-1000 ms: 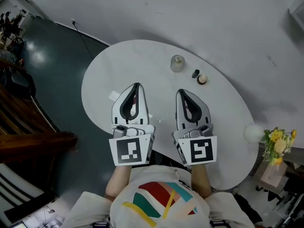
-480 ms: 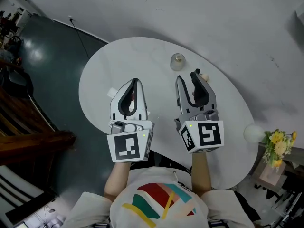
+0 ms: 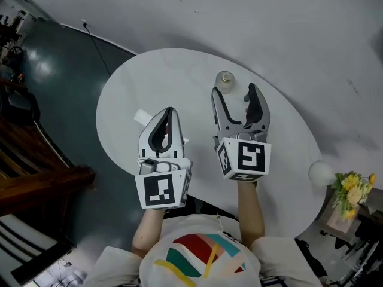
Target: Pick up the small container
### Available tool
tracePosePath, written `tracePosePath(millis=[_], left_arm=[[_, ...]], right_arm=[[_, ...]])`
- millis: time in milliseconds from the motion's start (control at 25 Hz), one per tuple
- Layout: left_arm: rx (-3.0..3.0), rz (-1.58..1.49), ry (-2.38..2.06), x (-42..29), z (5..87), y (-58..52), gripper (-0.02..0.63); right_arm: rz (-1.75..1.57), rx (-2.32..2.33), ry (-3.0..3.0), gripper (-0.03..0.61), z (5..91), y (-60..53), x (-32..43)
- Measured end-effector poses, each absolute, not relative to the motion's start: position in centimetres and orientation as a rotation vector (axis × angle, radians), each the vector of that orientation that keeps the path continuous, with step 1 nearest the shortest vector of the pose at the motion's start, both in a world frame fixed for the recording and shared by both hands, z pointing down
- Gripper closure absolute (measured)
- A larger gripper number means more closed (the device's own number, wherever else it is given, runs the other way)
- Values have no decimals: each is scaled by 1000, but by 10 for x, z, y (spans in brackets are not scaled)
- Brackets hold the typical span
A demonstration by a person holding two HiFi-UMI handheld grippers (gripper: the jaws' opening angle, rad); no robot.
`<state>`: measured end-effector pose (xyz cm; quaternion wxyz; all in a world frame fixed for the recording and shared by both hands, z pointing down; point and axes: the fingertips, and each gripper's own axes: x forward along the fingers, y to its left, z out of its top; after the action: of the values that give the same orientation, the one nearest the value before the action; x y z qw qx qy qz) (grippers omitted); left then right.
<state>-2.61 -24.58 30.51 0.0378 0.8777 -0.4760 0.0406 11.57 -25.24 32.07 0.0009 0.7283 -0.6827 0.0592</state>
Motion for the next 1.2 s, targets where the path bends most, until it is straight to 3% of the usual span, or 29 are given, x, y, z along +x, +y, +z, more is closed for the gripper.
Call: tracePosePath(millis=[1200], left_arm=[[2634, 412, -1388, -6, 394, -305, 595]], right_arm=[[482, 2313, -1847, 241, 479, -338, 154]])
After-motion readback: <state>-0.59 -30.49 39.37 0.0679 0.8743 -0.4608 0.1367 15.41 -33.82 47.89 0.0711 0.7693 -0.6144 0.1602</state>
